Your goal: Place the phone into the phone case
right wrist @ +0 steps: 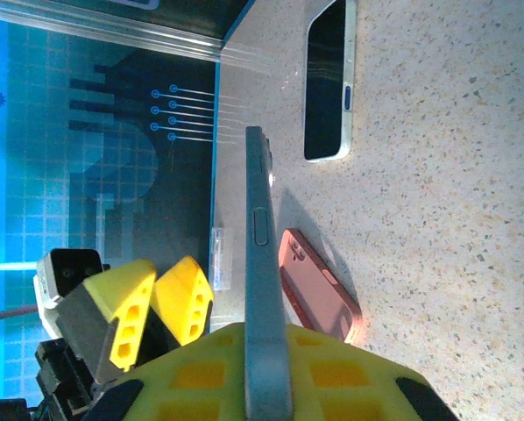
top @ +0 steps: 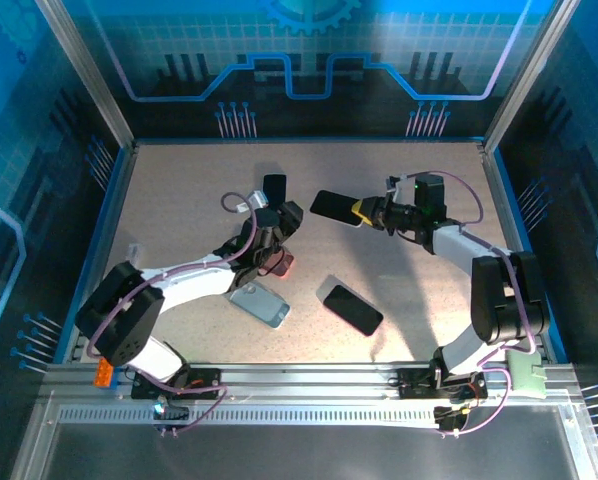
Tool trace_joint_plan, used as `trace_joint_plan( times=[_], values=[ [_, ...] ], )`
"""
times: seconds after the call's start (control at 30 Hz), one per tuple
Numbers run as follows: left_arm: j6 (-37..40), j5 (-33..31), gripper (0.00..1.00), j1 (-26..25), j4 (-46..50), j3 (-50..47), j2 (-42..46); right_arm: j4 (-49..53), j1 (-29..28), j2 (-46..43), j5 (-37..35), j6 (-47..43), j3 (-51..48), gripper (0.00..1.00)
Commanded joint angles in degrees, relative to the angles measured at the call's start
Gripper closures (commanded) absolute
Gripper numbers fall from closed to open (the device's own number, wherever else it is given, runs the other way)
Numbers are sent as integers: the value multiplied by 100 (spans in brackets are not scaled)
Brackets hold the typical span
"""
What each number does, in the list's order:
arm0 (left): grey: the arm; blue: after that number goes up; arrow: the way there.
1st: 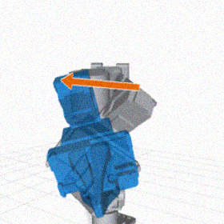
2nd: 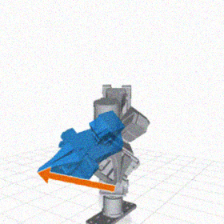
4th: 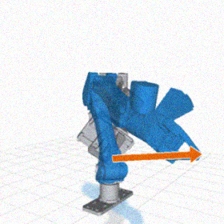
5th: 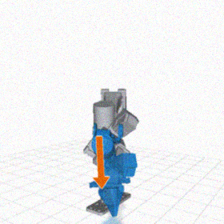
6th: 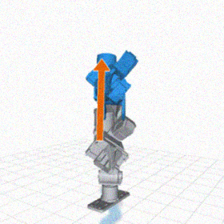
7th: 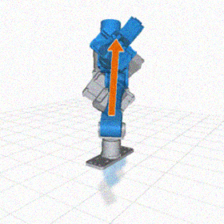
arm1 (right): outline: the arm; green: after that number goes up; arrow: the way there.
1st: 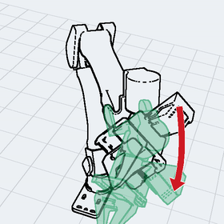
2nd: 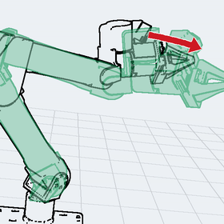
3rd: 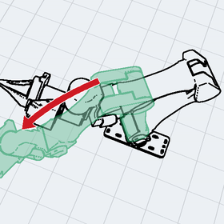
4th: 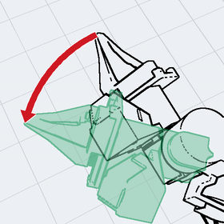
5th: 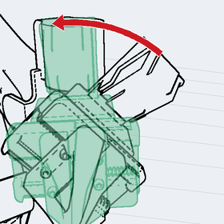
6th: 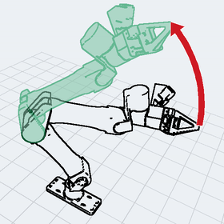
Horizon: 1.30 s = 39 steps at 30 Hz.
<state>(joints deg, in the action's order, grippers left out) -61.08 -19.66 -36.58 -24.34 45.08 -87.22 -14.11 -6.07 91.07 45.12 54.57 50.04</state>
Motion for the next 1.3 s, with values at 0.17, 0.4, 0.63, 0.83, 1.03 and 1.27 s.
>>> trace_joint_plan(
  times=[0.17,0.4,0.63,0.83,1.03,1.27],
  values=[
    [791,1130,85,393,2886,514,-181,270,237,-253,365,-288,164,100],
    [1089,1660,96,478,3507,860,-1035,914,306,-470,445,-752,129,100],
    [1038,2003,100,470,3559,980,-1649,1279,412,-656,503,-976,90,100],
    [850,2115,100,280,3550,1222,-1854,1246,445,-626,500,-954,67,100],
    [219,2321,100,16,3169,1591,-2229,1219,461,-648,518,-913,-98,100],
    [-219,2304,100,-157,2719,2051,-2501,1619,560,-798,414,-1111,-206,100]
  ],
)
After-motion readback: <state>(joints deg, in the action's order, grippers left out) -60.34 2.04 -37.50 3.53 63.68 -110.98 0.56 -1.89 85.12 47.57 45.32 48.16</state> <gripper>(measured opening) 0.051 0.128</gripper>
